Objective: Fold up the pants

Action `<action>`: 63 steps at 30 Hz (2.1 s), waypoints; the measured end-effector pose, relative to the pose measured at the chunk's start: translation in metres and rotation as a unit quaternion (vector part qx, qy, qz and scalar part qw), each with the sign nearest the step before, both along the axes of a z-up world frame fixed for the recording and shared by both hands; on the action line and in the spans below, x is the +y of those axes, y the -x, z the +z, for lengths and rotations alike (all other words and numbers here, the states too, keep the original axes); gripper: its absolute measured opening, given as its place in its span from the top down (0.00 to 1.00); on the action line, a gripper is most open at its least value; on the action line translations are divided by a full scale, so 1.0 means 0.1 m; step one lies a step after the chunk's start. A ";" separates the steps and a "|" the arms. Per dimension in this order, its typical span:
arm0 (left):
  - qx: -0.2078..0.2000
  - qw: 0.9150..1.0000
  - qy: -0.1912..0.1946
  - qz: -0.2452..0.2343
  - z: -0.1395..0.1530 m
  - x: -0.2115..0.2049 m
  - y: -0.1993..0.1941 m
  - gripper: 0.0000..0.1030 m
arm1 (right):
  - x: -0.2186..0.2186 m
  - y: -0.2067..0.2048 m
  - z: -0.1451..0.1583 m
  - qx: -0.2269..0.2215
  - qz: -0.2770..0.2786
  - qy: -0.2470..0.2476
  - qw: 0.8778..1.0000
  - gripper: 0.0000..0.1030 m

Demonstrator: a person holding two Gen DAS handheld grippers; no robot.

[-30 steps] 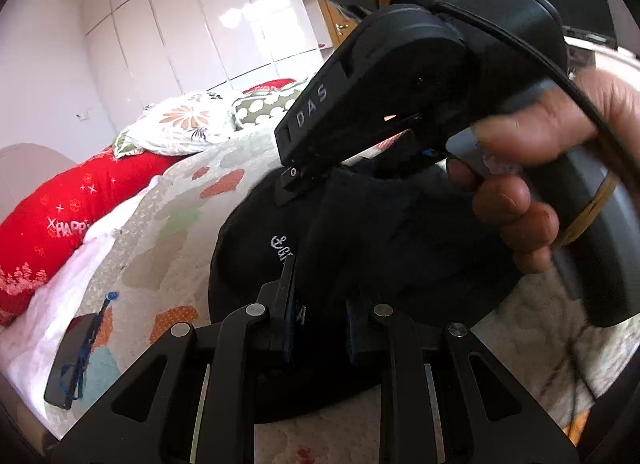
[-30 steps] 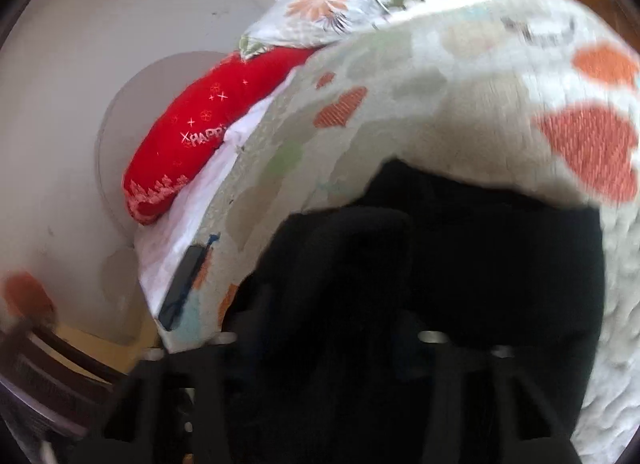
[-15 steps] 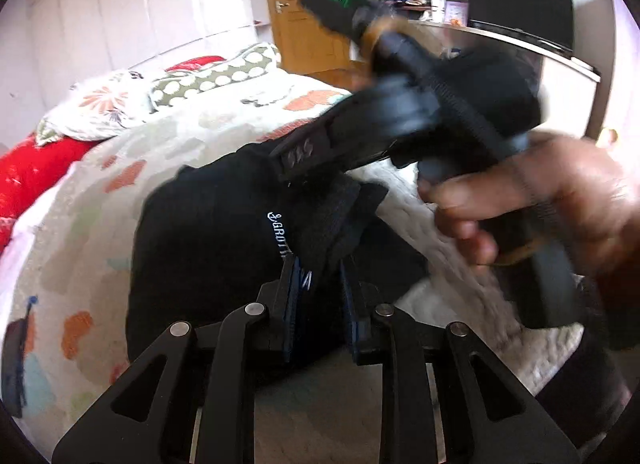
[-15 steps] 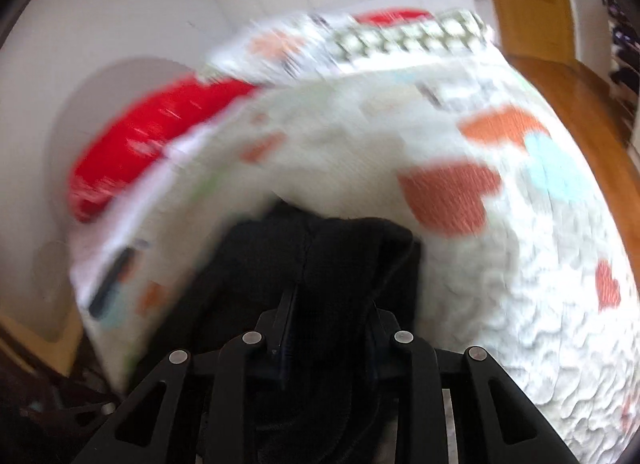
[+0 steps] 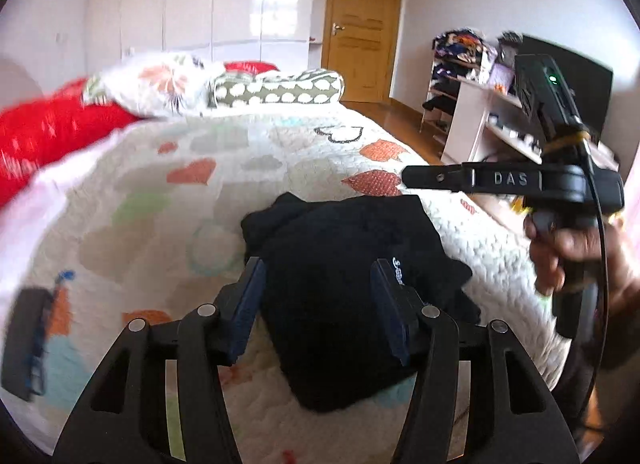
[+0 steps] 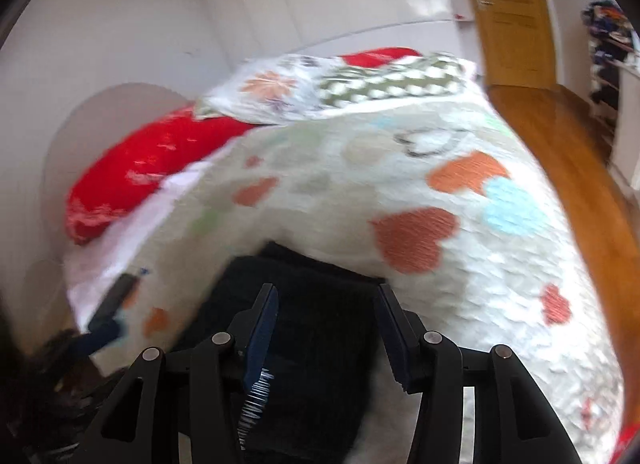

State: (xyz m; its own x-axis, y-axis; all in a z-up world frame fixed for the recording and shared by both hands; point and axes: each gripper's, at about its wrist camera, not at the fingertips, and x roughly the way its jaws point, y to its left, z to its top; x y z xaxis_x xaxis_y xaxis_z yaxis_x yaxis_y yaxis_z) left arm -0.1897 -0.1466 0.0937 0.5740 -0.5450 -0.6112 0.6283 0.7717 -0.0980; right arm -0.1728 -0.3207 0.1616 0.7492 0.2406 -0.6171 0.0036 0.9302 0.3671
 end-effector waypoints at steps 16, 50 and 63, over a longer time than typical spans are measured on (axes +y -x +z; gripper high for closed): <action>0.047 0.999 -0.016 -0.006 -0.44 -0.11 0.05 0.43 | 0.13 -0.18 -0.38 0.056 0.009 0.021 0.998 0.67; 0.050 0.997 -0.025 0.061 -0.18 -0.01 -0.11 0.43 | 0.53 0.55 -0.28 0.052 0.035 0.095 0.993 0.62; 0.078 0.995 -0.027 0.064 -0.38 -0.10 -0.14 0.41 | 0.40 0.64 -0.56 0.079 0.031 0.081 0.993 0.53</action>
State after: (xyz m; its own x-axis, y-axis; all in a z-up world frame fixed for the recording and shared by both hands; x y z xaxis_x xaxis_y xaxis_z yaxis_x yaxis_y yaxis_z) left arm -0.1755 -0.1565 0.0559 0.5331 -0.4374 -0.7242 0.5052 0.8512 -0.1422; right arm -0.2372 -0.2807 0.1052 0.6266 0.1711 -0.7603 -0.0101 0.9773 0.2116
